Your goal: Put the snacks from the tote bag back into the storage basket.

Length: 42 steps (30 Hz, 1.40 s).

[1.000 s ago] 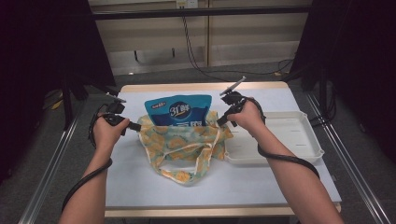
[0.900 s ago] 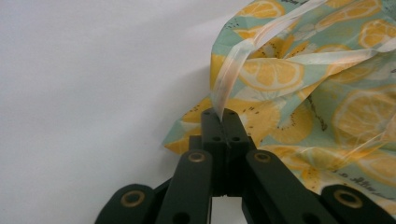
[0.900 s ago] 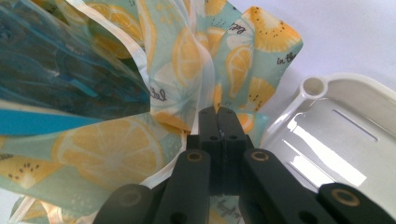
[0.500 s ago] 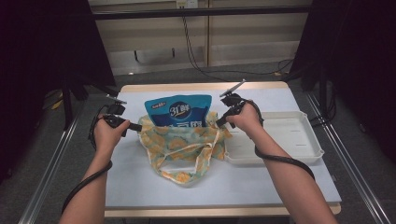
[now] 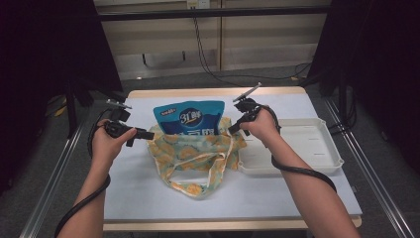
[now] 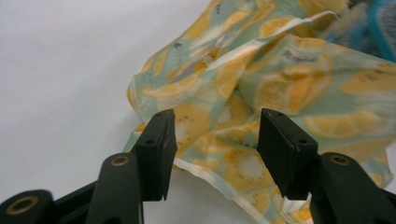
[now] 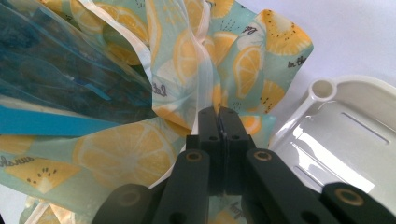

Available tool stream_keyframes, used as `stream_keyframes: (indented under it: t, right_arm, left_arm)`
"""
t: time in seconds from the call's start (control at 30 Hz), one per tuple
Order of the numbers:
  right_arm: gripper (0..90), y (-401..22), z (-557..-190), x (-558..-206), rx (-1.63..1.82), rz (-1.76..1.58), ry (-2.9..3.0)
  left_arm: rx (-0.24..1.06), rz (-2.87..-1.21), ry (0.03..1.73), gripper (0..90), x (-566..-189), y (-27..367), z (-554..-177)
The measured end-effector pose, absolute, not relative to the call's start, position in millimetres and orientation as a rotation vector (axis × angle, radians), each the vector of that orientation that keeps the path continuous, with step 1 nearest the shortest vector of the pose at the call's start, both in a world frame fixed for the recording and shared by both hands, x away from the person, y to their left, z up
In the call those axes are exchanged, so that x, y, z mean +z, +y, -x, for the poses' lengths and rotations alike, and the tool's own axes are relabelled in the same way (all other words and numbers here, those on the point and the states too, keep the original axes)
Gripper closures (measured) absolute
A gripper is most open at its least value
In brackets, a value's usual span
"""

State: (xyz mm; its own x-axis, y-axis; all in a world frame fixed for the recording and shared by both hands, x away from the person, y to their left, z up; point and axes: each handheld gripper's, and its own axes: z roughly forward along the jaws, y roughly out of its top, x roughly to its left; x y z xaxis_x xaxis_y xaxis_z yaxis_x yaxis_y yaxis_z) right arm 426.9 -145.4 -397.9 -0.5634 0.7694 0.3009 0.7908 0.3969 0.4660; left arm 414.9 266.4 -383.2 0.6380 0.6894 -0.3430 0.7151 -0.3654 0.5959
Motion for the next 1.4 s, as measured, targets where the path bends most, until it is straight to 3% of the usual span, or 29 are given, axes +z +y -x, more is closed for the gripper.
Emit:
stream_keyframes:
  t: [0.17,0.6,0.83,1.03,1.1,1.13,1.27,1.4]
  right_arm:
    - [90.0,-146,-425,-397,-0.896,1.454,-2.582]
    - [86.9,-149,-421,-392,-0.901,1.442,-2.599]
    - [86.2,-151,-420,-391,-0.898,1.444,-2.605]
    - [85.8,-148,-419,-392,-0.893,1.428,-2.610]
    - [86.0,-148,-419,-392,-0.892,1.426,-2.607]
    - [86.1,-148,-419,-391,-0.895,1.434,-2.600]
    - [86.4,-147,-419,-391,-0.899,1.431,-2.594]
    - [87.9,-147,-419,-392,-0.897,1.427,-2.592]
  left_arm:
    - [-0.025,-2.130,0.993,39.2,-373,261,-402]
    - [0.007,-2.153,0.929,25.1,-373,247,-377]
    - [0.040,-2.174,0.854,27.3,-378,235,-368]
    - [0.022,-2.173,0.819,42.9,-383,225,-366]
    - [0.016,-2.168,0.812,55.8,-383,223,-367]
    - [0.006,-2.167,0.802,57.0,-383,223,-368]
    - [-0.020,-2.166,0.785,76.8,-385,221,-368]
    - [-0.018,-2.149,0.803,87.7,-385,223,-366]
